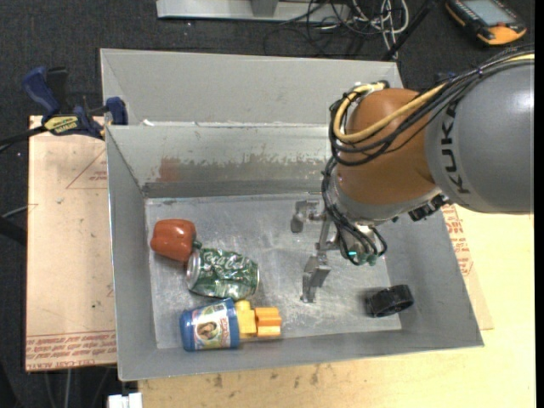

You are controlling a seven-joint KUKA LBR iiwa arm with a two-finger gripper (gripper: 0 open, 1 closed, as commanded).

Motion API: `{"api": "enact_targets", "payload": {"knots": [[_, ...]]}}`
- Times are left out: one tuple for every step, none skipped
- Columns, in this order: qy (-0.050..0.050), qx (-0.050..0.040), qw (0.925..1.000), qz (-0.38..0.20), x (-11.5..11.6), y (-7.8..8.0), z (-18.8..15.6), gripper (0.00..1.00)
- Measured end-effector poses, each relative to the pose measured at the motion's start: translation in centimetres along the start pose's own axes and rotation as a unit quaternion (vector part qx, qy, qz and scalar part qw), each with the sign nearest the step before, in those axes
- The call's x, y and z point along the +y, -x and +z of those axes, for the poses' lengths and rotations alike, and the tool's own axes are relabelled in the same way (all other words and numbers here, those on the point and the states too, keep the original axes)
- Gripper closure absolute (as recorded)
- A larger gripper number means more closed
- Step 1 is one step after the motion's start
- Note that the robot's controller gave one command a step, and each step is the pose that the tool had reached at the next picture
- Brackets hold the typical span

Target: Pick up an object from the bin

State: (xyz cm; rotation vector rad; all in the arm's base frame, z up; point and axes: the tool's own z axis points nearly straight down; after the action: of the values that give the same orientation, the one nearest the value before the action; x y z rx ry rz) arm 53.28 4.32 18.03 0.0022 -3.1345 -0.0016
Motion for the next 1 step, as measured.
{"api": "enact_targets", "payload": {"knots": [[0.000, -0.0038, 1.0000, 0.001, -0.02, 0.18, -0.38, 0.00]]}}
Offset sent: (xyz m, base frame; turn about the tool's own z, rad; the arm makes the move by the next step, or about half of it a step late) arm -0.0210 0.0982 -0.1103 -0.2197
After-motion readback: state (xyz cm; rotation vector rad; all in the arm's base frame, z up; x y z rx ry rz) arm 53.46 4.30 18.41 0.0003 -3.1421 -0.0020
